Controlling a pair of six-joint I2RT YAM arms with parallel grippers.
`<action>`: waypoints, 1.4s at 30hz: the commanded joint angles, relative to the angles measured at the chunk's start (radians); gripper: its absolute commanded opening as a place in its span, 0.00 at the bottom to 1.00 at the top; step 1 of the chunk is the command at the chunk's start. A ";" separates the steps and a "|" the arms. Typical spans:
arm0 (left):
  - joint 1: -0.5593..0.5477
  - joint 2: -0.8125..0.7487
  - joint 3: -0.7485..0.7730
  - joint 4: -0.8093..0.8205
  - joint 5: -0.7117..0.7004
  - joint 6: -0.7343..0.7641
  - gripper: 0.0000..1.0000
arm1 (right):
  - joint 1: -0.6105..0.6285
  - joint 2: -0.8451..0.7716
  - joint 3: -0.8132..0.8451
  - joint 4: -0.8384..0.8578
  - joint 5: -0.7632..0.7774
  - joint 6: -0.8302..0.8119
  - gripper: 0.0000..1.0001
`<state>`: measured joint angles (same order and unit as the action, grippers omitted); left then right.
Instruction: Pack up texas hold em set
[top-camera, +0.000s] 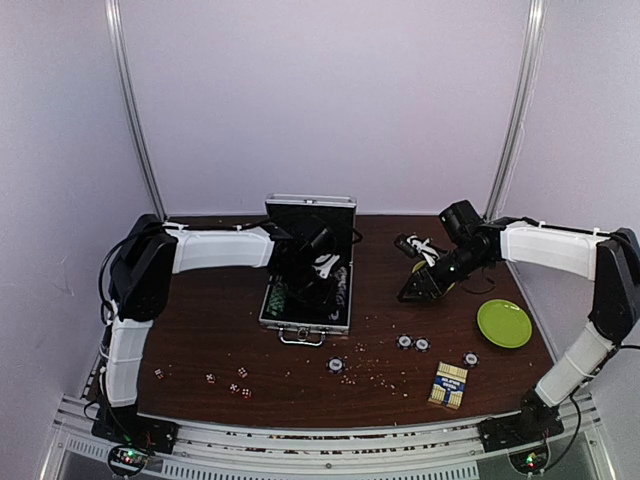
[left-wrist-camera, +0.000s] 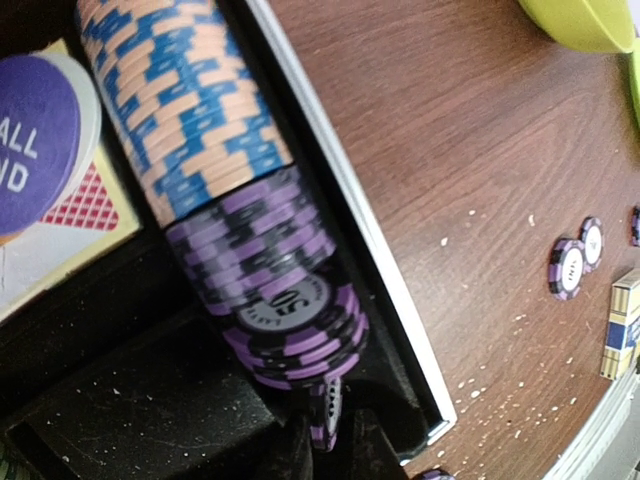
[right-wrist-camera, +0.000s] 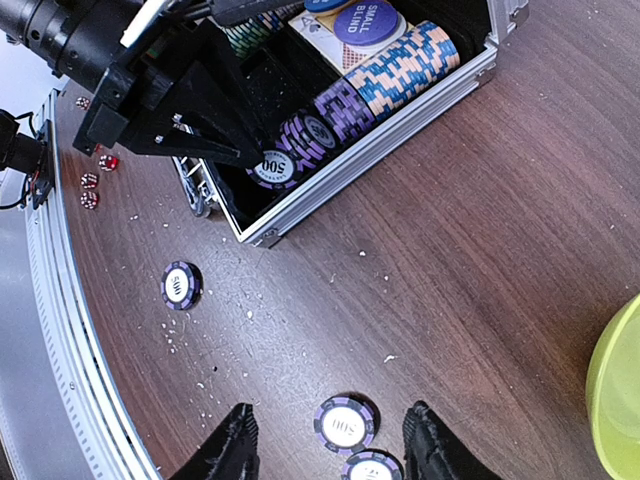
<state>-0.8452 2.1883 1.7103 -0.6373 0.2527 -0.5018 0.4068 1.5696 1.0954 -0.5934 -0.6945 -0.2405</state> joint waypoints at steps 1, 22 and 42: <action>0.006 0.025 0.040 0.012 0.040 0.031 0.16 | -0.008 0.010 0.031 -0.014 -0.006 -0.014 0.49; 0.001 0.010 0.100 -0.141 -0.035 0.420 0.01 | -0.008 0.028 0.037 -0.024 -0.018 -0.024 0.48; -0.028 -0.007 0.055 0.002 -0.274 0.759 0.02 | -0.010 0.063 0.047 -0.042 -0.026 -0.031 0.48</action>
<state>-0.8871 2.2158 1.7744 -0.6685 0.0612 0.1921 0.4026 1.6127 1.1088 -0.6163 -0.7036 -0.2596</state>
